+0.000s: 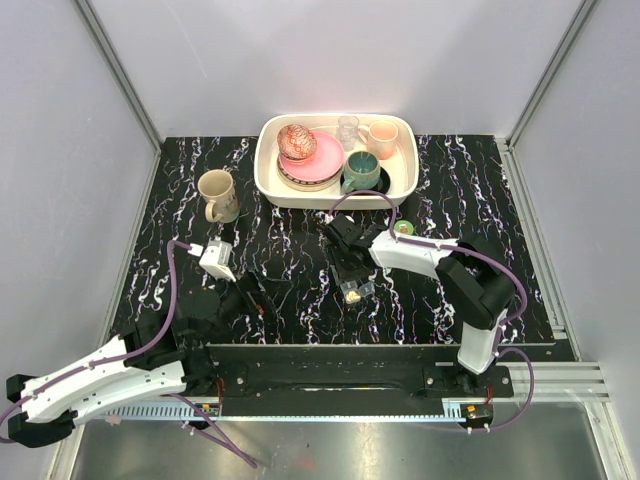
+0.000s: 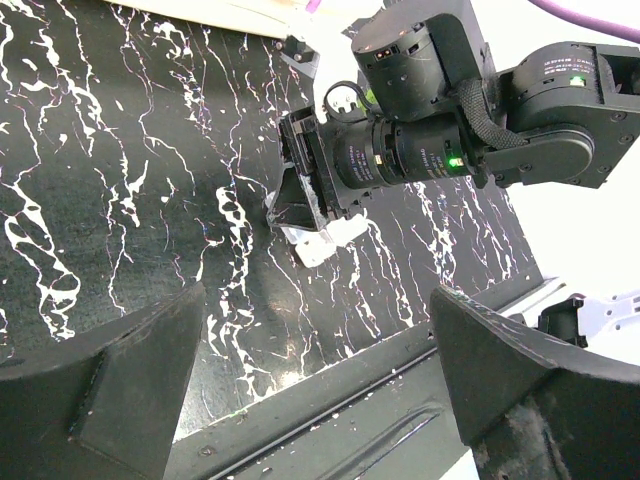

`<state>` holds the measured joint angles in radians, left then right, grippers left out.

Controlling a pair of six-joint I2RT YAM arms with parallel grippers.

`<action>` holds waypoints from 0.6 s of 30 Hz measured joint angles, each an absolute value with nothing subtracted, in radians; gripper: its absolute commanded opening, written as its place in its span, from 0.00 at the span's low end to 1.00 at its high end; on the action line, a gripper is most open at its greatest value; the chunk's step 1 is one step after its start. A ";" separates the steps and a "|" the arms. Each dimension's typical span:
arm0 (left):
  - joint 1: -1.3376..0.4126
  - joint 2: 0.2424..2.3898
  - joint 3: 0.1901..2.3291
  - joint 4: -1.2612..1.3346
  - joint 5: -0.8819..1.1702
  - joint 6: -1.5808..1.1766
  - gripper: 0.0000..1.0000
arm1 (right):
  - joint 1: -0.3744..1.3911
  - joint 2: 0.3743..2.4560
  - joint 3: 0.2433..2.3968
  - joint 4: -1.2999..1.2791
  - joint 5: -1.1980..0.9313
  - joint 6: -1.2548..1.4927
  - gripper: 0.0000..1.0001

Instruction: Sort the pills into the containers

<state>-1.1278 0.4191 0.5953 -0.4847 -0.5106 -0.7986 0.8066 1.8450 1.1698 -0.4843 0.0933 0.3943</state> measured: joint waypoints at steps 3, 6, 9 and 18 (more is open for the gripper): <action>-1.128 0.419 0.595 -0.485 -0.511 -0.799 0.99 | 0.807 1.839 1.170 -0.493 0.094 0.394 0.00; -1.128 0.419 0.595 -0.485 -0.511 -0.799 0.99 | 0.807 1.820 1.171 -0.509 0.095 0.393 0.00; -1.128 0.419 0.595 -0.485 -0.511 -0.802 0.99 | 0.807 1.798 1.175 -0.521 0.095 0.393 0.00; -1.128 0.419 0.595 -0.485 -0.511 -0.806 0.99 | 0.807 1.782 1.174 -0.516 0.097 0.393 0.00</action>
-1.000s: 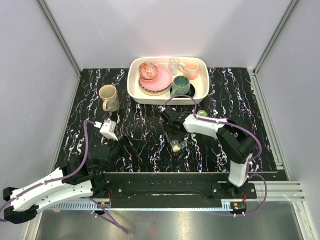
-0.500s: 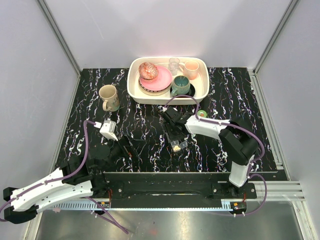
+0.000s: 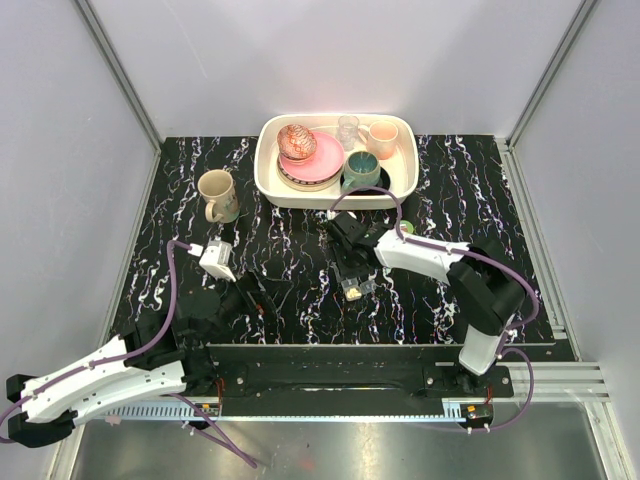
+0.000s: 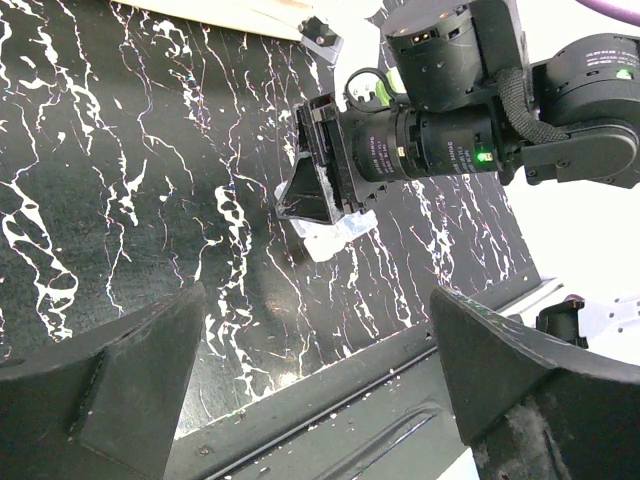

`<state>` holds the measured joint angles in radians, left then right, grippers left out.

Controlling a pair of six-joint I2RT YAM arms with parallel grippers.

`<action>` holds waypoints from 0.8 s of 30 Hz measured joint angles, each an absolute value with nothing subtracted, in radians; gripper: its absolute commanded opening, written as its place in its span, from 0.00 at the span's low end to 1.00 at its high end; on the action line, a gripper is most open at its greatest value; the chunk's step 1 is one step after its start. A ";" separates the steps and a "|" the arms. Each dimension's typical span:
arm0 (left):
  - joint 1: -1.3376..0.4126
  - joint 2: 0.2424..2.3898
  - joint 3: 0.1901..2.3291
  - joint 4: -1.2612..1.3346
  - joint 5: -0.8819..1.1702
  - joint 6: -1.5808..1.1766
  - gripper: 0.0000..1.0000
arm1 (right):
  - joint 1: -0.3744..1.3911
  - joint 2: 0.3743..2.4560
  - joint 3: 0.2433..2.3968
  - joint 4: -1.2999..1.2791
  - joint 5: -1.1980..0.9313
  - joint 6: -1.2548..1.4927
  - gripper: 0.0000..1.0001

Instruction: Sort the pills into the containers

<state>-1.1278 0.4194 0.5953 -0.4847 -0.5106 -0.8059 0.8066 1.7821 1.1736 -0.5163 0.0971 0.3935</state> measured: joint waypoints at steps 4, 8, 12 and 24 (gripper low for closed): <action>-1.128 0.421 0.595 -0.485 -0.511 -0.806 0.99 | 0.807 1.814 1.158 -0.490 0.110 0.395 0.00; -1.128 0.421 0.595 -0.485 -0.511 -0.806 0.99 | 0.808 1.832 1.144 -0.456 0.111 0.401 0.00; -1.128 0.421 0.595 -0.485 -0.511 -0.806 0.99 | 0.809 1.830 1.138 -0.448 0.114 0.405 0.00; -1.128 0.418 0.595 -0.485 -0.510 -0.806 0.99 | 0.809 1.825 1.139 -0.454 0.114 0.405 0.00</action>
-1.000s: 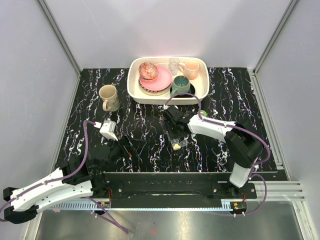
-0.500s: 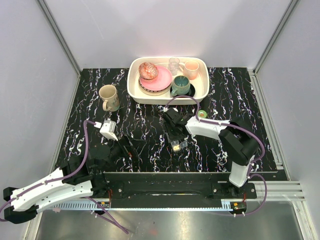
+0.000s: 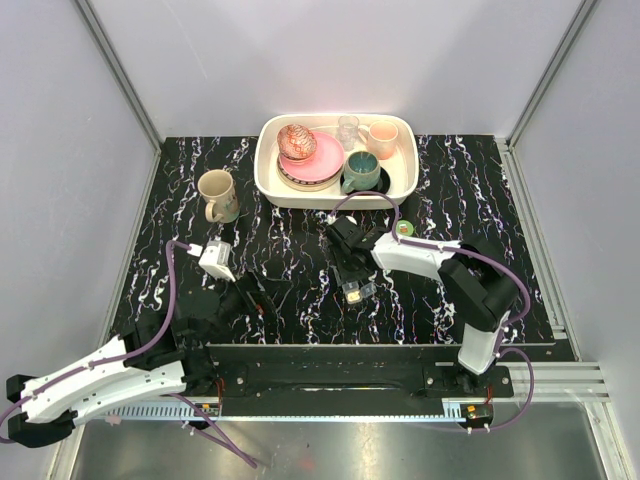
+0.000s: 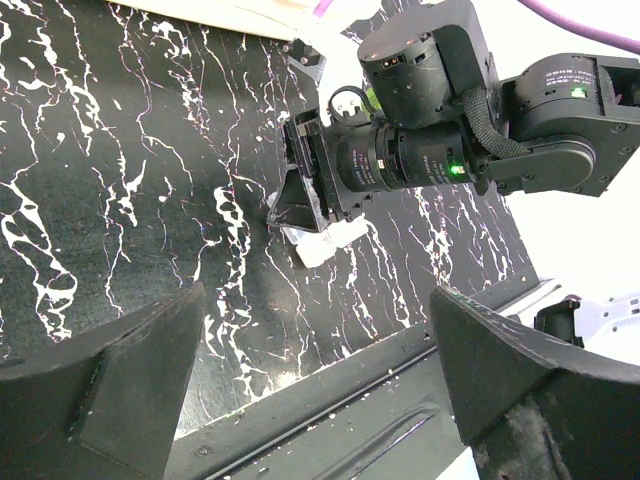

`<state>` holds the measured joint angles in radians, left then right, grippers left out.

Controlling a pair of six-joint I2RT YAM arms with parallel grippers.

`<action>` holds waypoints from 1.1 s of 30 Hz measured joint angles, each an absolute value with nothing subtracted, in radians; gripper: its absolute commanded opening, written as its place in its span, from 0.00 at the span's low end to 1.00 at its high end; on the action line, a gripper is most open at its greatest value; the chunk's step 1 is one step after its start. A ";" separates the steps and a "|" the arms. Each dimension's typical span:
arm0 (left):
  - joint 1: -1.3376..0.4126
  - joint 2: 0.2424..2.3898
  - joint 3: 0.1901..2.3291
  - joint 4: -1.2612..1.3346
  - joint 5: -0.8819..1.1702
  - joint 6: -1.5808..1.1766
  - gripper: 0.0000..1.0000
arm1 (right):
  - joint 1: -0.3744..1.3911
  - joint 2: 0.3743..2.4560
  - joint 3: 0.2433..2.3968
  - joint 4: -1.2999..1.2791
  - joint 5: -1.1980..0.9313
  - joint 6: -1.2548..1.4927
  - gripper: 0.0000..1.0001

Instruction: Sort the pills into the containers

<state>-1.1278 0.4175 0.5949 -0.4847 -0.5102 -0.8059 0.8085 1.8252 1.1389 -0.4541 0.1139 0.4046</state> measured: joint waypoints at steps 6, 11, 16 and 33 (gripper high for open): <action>-1.128 0.415 0.595 -0.485 -0.511 -0.806 0.99 | 0.809 1.802 1.147 -0.509 0.113 0.404 0.00; -1.128 0.422 0.595 -0.484 -0.511 -0.806 0.99 | 0.810 1.766 1.159 -0.521 0.112 0.404 0.00; -1.128 0.428 0.595 -0.484 -0.510 -0.806 0.99 | 0.812 1.765 1.159 -0.520 0.112 0.404 0.00; -1.128 0.427 0.595 -0.484 -0.510 -0.806 0.99 | 0.822 1.807 1.112 -0.456 0.107 0.400 0.00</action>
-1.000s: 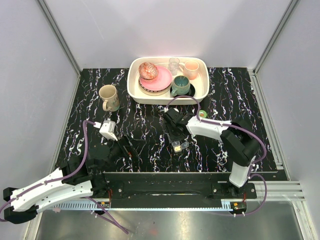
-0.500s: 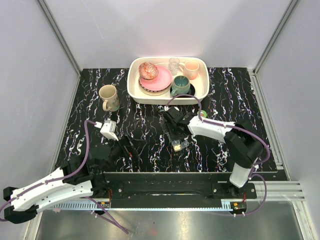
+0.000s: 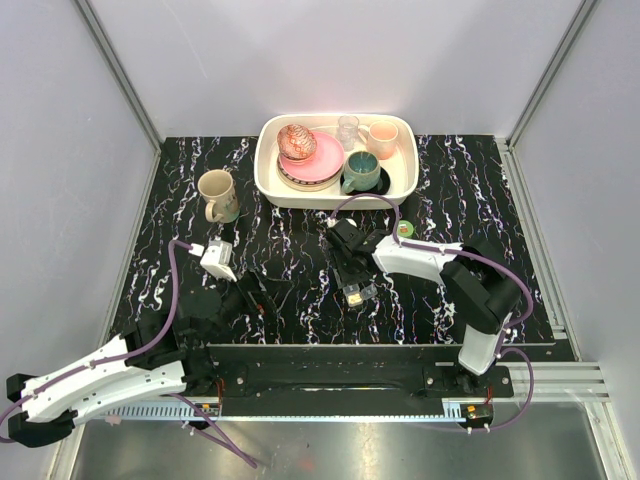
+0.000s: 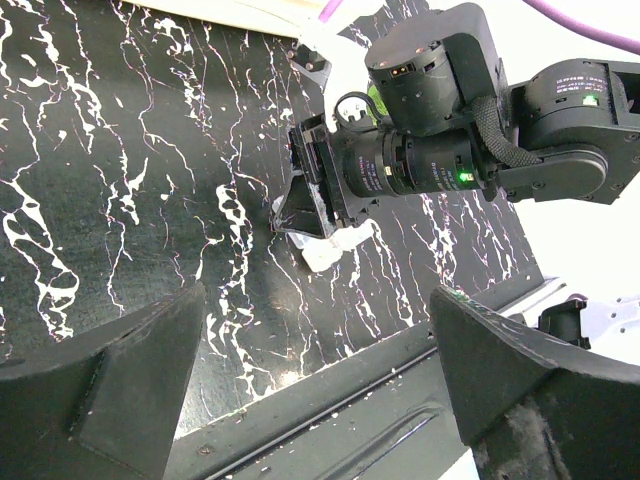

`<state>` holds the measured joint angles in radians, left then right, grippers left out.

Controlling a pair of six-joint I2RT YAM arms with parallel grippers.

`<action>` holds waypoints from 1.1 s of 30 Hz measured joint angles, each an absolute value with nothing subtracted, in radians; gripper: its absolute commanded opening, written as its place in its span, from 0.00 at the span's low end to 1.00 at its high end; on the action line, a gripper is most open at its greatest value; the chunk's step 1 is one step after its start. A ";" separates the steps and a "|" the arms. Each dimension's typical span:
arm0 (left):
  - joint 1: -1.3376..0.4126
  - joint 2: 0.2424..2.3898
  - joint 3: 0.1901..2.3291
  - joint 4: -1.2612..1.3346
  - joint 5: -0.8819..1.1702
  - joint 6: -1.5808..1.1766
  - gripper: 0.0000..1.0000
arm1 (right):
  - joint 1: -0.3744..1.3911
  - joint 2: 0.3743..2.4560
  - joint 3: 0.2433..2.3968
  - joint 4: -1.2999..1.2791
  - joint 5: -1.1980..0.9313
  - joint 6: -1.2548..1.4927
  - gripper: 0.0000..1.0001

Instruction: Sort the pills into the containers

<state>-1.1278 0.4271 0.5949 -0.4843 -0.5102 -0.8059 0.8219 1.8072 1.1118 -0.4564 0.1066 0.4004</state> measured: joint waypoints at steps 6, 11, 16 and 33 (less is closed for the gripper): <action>-1.128 0.424 0.595 -0.485 -0.510 -0.806 0.99 | 0.826 1.807 1.112 -0.455 0.106 0.381 0.13; -1.128 0.398 0.595 -0.486 -0.511 -0.811 0.99 | 0.829 1.807 1.112 -0.450 0.097 0.350 0.22; -1.128 0.385 0.595 -0.498 -0.513 -0.813 0.99 | 0.836 1.807 1.112 -0.444 0.083 0.318 0.18; -1.128 0.366 0.592 -0.530 -0.523 -0.821 0.99 | 0.849 1.790 1.121 -0.444 -0.035 0.307 0.70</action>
